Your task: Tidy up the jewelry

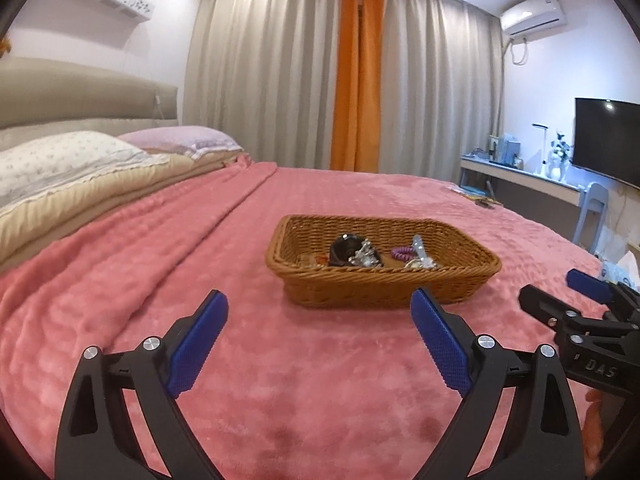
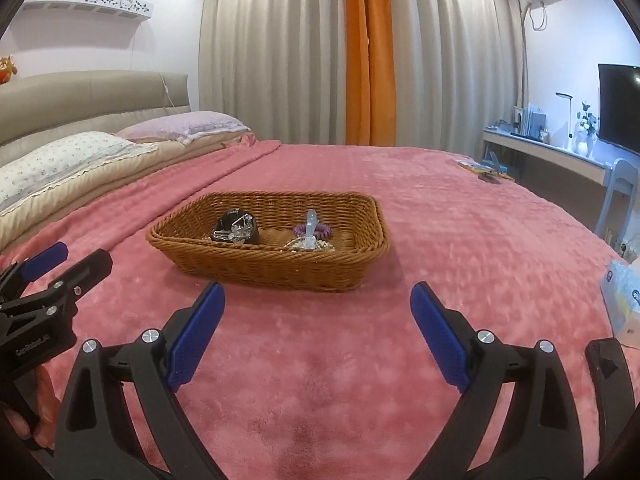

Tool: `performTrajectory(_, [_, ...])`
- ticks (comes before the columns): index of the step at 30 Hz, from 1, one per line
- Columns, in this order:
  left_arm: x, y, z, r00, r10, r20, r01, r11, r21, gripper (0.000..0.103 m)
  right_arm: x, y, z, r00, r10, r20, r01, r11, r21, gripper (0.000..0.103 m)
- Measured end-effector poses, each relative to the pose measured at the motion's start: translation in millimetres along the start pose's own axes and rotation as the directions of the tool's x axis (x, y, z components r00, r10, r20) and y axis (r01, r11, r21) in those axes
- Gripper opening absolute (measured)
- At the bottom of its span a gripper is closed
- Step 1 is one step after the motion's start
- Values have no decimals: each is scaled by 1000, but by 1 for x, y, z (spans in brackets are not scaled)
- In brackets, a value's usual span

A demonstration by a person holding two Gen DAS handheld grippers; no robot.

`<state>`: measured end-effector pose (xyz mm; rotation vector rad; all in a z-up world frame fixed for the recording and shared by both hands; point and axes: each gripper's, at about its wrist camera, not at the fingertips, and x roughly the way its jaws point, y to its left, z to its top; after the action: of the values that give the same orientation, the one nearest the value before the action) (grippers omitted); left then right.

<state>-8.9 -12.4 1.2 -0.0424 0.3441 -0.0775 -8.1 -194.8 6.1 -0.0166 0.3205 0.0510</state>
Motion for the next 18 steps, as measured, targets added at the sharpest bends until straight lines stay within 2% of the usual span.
performTrajectory(7, [0, -8, -3, 999, 42, 2, -42, 998, 46, 90, -2, 1, -1, 1000, -2, 8, 2, 1000, -1, 90])
performTrajectory(18, [-2, -8, -2, 999, 45, 13, -45, 998, 51, 92, -3, 1, -2, 1000, 0, 8, 0, 1000, 2, 90])
